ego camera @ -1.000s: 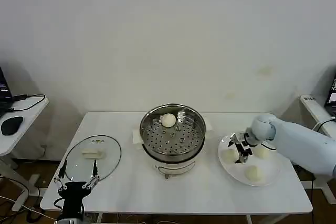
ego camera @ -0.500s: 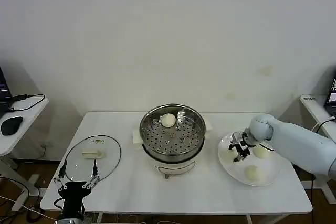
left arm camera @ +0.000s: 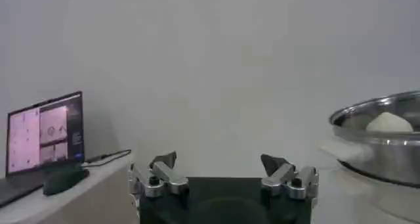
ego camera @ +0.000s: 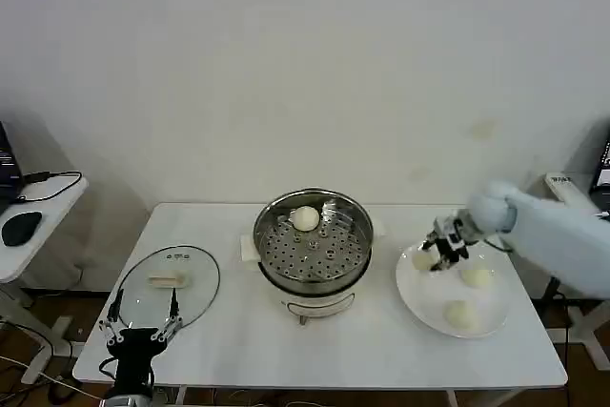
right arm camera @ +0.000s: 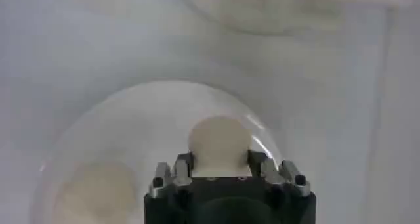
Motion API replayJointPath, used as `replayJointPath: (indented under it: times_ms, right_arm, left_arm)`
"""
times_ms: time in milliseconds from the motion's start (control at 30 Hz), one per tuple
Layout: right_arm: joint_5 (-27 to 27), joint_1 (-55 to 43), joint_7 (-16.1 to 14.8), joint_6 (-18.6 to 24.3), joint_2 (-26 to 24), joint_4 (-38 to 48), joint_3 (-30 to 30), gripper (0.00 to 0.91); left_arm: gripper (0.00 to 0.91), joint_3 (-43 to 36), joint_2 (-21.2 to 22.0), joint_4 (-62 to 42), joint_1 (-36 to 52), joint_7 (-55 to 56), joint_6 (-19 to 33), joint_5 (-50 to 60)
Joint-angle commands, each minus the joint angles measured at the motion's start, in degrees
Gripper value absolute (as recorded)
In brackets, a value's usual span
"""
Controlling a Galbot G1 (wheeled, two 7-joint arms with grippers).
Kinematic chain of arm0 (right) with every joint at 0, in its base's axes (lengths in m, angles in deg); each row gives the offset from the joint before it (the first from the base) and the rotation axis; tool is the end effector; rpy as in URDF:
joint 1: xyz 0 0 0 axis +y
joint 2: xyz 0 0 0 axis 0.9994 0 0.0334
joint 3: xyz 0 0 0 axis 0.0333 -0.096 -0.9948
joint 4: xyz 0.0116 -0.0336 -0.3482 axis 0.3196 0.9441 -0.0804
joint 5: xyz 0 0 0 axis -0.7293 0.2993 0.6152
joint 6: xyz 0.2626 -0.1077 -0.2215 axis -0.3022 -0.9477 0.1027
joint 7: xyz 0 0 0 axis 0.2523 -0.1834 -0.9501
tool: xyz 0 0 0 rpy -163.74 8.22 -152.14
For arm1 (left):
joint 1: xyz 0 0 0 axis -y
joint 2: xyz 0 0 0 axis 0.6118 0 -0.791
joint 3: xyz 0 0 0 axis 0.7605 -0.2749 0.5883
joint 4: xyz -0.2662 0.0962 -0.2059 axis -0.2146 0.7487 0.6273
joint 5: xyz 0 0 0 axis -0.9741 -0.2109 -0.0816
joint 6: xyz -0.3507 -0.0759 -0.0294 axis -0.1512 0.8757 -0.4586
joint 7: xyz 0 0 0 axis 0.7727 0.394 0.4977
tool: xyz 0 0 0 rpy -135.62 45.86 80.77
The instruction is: Take steamed baozi put them in steamer then cover it.
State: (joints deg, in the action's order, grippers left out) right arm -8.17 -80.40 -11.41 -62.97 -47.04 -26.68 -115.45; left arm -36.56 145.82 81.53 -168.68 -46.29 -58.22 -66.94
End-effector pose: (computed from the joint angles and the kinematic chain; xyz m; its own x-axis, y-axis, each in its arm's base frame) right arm 0.5330 -0.1420 -0.1146 -0.3156 -0.1711 0.9334 -0.9193 -0.1885 -0.3454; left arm 0.1354 0.0569 -0.2959 -0.9850 -0.1719 -0.0159 -0.1700 0.9496 0.2635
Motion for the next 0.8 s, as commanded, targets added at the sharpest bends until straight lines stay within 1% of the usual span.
replayJointPath:
  times_ms: [33, 100, 167, 200, 267, 300, 400, 433, 467, 533, 700, 800]
  right_arm:
    - [-4.91, -17.28, -0.27, -0.28, -2.15, -5.58, -6.90, 0.564]
    - [-7.85, -23.13, -0.14, -1.02, -0.56, -7.67, -9.83, 0.574]
    - [-9.35, -25.36, 0.06, -1.60, 0.68, -8.62, -11.03, 0.574]
    - [-11.34, -26.92, 0.64, -2.59, 2.93, -9.89, -11.89, 0.574]
    - [-13.16, -27.64, 1.17, -3.99, 5.06, -10.94, -12.52, 0.574]
    - [-15.19, -27.61, 1.80, -5.05, 7.23, -11.82, -12.81, 0.574]
    - [-18.42, -26.20, 3.30, -7.41, 11.11, -12.75, -13.18, 0.574]
    - [-20.44, -25.31, 4.10, -8.62, 13.22, -12.79, -13.23, 0.574]
    - [-21.06, -24.77, 4.50, -9.40, 14.36, -12.65, -13.24, 0.574]
    - [-23.13, -23.11, 5.58, -10.99, 18.10, -11.39, -13.20, 0.574]
    - [-26.58, -19.00, 7.74, -13.26, 26.49, -6.38, -13.12, 0.574]
    - [-27.98, -17.14, 8.55, -14.43, 29.93, -3.85, -13.16, 0.574]
  left_arm:
    - [0.907, -0.06, -0.12, -0.03, 0.13, -0.04, 0.05, -0.03]
    - [0.907, -0.06, -0.28, -0.07, 0.26, -0.04, 0.07, -0.04]
    - [0.907, -0.01, -0.45, -0.01, 0.28, -0.02, 0.08, -0.05]
    - [0.907, 0.05, -0.56, 0.04, 0.34, 0.01, 0.04, -0.07]
    - [0.907, 0.20, -0.75, 0.05, 0.50, 0.09, 0.01, -0.18]
    - [0.907, 0.34, -0.96, -0.02, 0.61, 0.18, 0.00, -0.29]
    - [0.907, 0.96, -1.75, -0.31, 0.74, 0.35, -0.01, -0.83]
    - [0.907, 1.17, -2.06, -0.45, 0.73, 0.46, 0.00, -1.31]
    - [0.907, 1.36, -2.18, -0.53, 0.73, 0.53, 0.01, -1.52]
    - [0.907, 2.10, -2.50, -0.95, 0.76, 0.71, 0.27, -2.33]
    - [0.907, 3.40, -3.21, -2.35, 1.04, 0.88, 0.64, -5.10]
    - [0.907, 4.26, -4.76, -2.57, 0.76, 0.90, 1.06, -8.65]
